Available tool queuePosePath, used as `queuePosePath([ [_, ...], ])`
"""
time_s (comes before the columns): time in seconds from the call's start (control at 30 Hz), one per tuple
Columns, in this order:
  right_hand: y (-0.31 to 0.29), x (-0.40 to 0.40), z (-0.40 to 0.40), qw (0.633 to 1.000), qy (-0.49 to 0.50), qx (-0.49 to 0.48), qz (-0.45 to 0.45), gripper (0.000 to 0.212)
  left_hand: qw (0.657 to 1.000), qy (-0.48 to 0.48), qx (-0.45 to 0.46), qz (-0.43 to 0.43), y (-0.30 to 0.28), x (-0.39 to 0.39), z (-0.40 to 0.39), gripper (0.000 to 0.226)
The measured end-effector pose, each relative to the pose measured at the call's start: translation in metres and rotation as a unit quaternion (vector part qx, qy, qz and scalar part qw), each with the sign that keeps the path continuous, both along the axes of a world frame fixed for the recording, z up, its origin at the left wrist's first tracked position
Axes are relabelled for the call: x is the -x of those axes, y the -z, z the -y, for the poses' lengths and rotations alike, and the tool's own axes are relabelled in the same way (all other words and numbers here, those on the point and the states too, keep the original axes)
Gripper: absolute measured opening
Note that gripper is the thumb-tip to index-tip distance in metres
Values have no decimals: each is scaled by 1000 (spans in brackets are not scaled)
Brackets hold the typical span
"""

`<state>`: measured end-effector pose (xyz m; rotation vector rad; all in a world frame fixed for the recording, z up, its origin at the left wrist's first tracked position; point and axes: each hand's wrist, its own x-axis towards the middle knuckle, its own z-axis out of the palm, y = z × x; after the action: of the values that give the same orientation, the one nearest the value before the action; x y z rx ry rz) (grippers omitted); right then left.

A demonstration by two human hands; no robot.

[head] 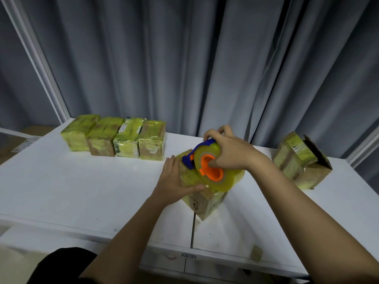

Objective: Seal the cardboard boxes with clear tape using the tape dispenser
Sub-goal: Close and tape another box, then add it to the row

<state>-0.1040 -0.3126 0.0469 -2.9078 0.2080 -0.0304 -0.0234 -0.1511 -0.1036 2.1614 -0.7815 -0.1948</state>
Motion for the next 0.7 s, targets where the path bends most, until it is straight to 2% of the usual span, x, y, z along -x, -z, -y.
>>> queuePosePath([
  [0.07,3,4,-2,999,29,22,21,59,1000,-17,-5,-8,2,0,3,120],
  [0.13,9,8,-4,999,50,18,5,71,1000,-14,-2,-17,3,-2,4,123],
  [0.27,10,15,-9,999,24,46,-5,77,998,-15,-64,-23,-2,-3,2,126],
  [0.47,2,22,-3,999,10,43,-24,83,986,-31,-148,71,-9,-5,1,130],
  [0.6,1,32,0,1000,5,25,-14,84,973,-18,-217,76,-12,-7,3,131],
  [0.7,3,38,4,1000,23,-2,-2,82,970,-6,-229,84,-15,-9,6,126],
])
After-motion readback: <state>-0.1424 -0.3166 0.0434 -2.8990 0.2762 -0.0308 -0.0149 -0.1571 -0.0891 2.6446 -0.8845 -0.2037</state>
